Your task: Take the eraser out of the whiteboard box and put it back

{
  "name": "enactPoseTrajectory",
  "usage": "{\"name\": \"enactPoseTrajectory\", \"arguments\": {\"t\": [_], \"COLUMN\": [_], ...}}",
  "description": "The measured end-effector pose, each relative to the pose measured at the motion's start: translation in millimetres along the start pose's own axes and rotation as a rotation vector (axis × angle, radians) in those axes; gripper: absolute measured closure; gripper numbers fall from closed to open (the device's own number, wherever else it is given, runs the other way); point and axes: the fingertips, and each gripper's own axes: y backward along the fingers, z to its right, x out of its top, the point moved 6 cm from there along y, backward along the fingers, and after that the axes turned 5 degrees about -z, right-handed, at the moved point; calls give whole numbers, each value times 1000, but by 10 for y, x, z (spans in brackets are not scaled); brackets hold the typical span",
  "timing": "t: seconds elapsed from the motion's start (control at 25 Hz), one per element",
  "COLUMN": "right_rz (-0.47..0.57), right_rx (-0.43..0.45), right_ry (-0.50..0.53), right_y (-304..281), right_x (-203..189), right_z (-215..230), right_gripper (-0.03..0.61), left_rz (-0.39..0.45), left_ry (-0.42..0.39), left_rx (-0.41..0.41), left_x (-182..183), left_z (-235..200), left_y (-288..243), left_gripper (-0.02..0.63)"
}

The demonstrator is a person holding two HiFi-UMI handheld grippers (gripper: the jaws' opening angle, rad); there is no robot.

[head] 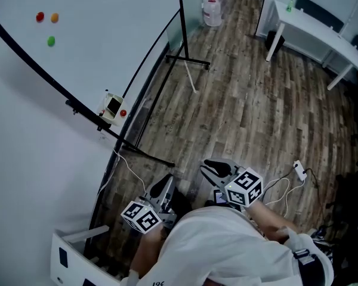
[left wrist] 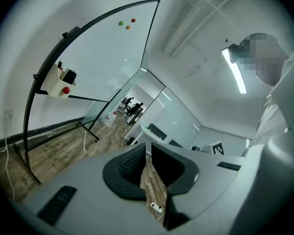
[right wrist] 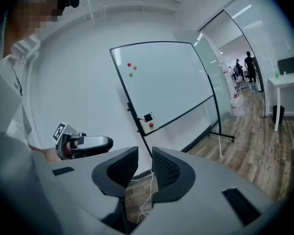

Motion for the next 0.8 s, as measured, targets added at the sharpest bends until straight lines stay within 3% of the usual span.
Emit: {"name": "enactPoseTrajectory", "arguments": {"t": [0.2,0.44,0.8], "right_rz": [-11,-12,-43], "right_rx": [5,15,47], "right_ry": [1,7,16], "right_y": [-450,-1039,-1750], "right_x": [274,610,846], "right_z": [36,-14,-166], "right_gripper": [489,489,489], "left_rz": [0,21,47], "left_ry": [35,13,29], "left_rx": [36,30,87], "left_x": [346,804,1171], "left_z": [-392,-854,-1405], "left_y": [33,146,467], "left_gripper": [589,588,588]}}
